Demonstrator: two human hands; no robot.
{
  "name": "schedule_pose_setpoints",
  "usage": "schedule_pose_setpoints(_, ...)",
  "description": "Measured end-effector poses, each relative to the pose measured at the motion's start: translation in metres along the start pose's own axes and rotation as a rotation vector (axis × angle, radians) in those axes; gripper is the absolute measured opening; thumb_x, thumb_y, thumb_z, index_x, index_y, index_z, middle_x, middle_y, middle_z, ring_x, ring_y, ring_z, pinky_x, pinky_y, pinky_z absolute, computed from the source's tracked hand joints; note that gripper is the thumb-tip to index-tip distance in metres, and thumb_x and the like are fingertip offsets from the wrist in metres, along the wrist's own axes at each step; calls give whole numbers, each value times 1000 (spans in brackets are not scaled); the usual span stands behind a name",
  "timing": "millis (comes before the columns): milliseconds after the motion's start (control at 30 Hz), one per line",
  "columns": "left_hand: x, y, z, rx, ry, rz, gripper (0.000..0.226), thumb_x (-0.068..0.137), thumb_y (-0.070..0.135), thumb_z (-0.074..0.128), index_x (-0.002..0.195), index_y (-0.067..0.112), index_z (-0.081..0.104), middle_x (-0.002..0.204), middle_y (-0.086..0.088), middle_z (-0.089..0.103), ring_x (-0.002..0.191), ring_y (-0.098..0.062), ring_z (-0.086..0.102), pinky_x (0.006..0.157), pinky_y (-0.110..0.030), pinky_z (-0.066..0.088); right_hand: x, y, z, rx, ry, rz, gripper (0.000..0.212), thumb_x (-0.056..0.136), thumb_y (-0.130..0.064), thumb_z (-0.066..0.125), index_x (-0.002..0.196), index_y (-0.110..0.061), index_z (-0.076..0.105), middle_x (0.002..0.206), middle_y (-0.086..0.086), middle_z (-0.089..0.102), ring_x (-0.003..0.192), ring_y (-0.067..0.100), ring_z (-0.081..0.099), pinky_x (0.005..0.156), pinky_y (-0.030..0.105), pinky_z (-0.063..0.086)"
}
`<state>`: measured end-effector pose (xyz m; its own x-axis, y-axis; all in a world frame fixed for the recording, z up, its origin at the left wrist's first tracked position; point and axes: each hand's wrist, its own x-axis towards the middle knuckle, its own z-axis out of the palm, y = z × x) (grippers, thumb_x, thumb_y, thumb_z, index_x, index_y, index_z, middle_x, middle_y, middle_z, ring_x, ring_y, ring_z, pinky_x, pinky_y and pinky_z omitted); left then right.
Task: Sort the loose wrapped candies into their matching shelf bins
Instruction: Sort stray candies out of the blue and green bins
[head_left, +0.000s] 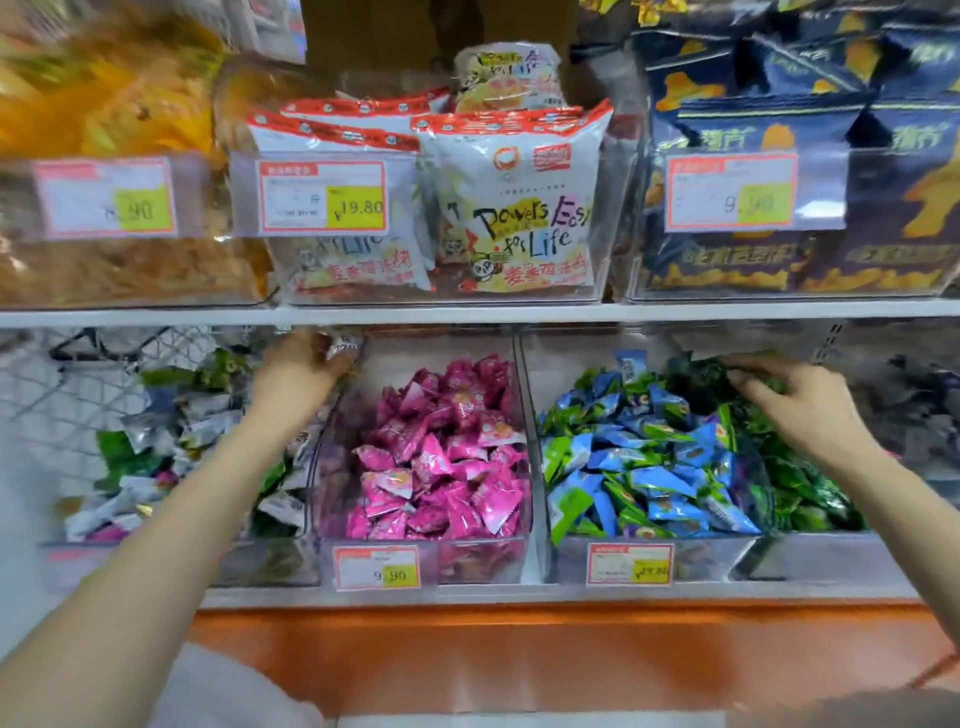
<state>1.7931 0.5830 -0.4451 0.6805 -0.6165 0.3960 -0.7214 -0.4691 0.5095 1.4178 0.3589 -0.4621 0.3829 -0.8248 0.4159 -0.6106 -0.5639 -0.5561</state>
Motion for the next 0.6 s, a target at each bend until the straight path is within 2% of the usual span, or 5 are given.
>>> schedule_pose_setpoints(67, 6, -17, -5, 55, 23, -13, 28, 91, 18, 57, 70, 0, 55, 73, -24, 57, 78, -38, 59, 62, -37, 35, 2, -4, 4, 34, 11, -1, 23, 90, -15, 59, 112, -13, 69, 114, 12, 67, 109, 27, 60, 80, 26, 38)
schedule_pose_setpoints(167, 16, -42, -1, 100, 65, 52, 20, 90, 15, 58, 103, 3, 67, 95, -21, 66, 87, -36, 62, 74, -39, 48, 1, -9, 10, 48, -7, -4, 23, 91, -17, 59, 111, -13, 69, 114, 12, 67, 101, 29, 62, 81, 32, 44)
schedule_pose_setpoints(333, 22, -50, 6, 301, 106, 41, 24, 93, 24, 55, 109, 16, 70, 113, -14, 66, 109, -36, 55, 85, -41, 47, 0, -20, 17, 68, -36, -22, 22, 91, -23, 59, 109, -16, 70, 115, 8, 67, 108, 26, 60, 82, 27, 40)
schedule_pose_setpoints(467, 23, -49, 11, 310, 142, 71, 28, 94, 32, 51, 110, 16, 68, 114, -17, 63, 112, -39, 51, 88, -45, 39, -3, -29, 16, 49, -74, -87, 22, 90, -26, 59, 110, -21, 69, 114, 3, 67, 98, 24, 64, 81, 33, 48)
schedule_pose_setpoints(600, 21, -39, 18, 274, 129, 162, 40, 88, 38, 44, 110, 10, 65, 105, -23, 64, 106, -43, 53, 93, -49, 36, -6, -42, 18, 53, -219, -230, 27, 85, -30, 65, 112, -29, 66, 114, -11, 63, 112, 11, 55, 96, 29, 41)
